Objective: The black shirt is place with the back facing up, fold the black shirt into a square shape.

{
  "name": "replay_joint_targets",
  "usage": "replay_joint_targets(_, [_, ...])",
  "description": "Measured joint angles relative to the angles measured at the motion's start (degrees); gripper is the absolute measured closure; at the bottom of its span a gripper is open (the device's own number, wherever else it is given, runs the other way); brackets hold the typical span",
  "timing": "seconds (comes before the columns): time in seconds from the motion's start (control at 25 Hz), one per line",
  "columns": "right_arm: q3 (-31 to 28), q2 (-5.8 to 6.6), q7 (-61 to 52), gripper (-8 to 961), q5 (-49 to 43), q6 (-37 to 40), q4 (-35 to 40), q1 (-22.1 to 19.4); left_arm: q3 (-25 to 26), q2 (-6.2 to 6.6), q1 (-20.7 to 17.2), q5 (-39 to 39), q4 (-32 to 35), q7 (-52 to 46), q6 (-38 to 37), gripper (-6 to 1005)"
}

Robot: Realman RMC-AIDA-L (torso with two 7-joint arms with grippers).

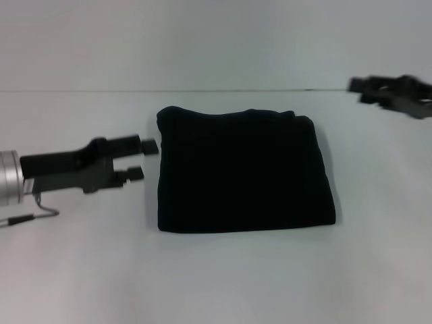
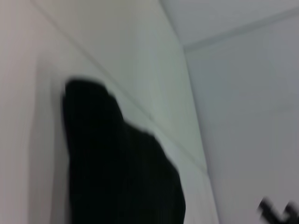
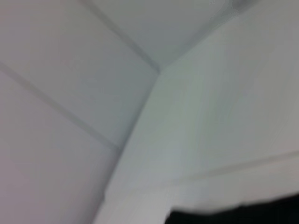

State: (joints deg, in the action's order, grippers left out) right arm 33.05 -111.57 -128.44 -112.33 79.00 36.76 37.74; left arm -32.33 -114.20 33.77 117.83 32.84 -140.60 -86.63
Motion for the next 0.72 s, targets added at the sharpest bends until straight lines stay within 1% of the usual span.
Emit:
replay_joint_targets(0.04, [-0.8,0.84,0.1,436,1.5,0.8,-0.1,-1.1,0.1,0.34,0.0,1.8,0.2,-0.4,-2.7,319])
replay_joint_targets(0.12, [-2.3,2.8,-1.2,396,3.0,1.4,-0.7,-2.9,0.4,0.63,0.0,4.8,1.1,-2.0,-6.5,320])
replay_joint_targets(0.2, [-3.2,4.38,-3.1,356,3.3,1.9,-1.3,-3.8,0.5,0.64,0.0,7.3,1.7,-4.3,-7.2,322])
replay_joint_targets(0.32, [-3.6,6.91,-6.2,297,3.1,3.7,-2.6,-4.4,0.3,0.41,0.2,10.4,0.8,-8.5,-4.4,324])
replay_joint_targets(0.4, [-3.6,8.0,-7.1,257,3.1,5.0,-3.0,-4.4,0.1,0.13,0.2,11.0,-0.1,-9.3,-2.0,325])
replay_joint_targets(0.48, [-3.6,8.54,-7.4,204,3.1,5.8,-3.0,-4.3,-0.3,-0.07,0.3,11.1,-1.2,-9.3,1.0,326])
replay_joint_targets(0.56, [-3.7,8.66,-7.4,139,3.1,6.1,-3.0,-4.2,-1.4,-0.15,0.5,11.2,-2.2,-9.1,4.1,328])
replay_joint_targets(0.64, [-3.7,8.67,-7.5,74,3.1,6.1,-3.2,-4.0,-2.1,-0.29,0.6,11.2,-2.8,-8.8,5.7,329])
replay_joint_targets(0.72, [-3.7,8.68,-7.5,74,3.1,6.1,-3.3,-3.9,-2.4,-0.59,0.7,11.2,-3.1,-8.4,6.8,365])
